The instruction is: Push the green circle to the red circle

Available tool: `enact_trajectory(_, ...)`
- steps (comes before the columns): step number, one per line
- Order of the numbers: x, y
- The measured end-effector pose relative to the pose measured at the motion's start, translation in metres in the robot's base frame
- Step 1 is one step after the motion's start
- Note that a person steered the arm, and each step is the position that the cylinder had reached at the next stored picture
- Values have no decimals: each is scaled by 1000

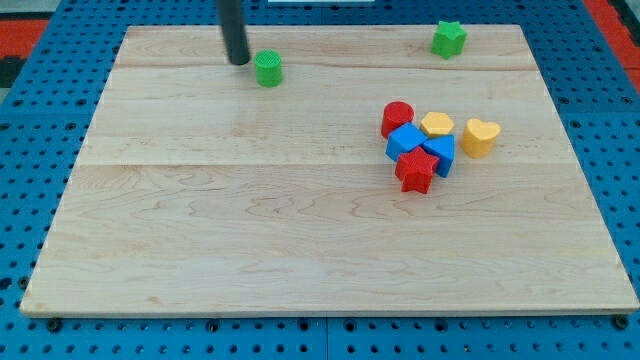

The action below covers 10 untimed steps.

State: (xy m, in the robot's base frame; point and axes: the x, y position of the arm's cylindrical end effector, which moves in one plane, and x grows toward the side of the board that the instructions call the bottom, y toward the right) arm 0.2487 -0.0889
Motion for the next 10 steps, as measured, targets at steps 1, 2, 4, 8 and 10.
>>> enact_trajectory(1, 33, 53)
enact_trajectory(2, 77, 85)
enact_trajectory(4, 61, -8)
enact_trajectory(8, 117, 1)
enact_trajectory(10, 93, -4)
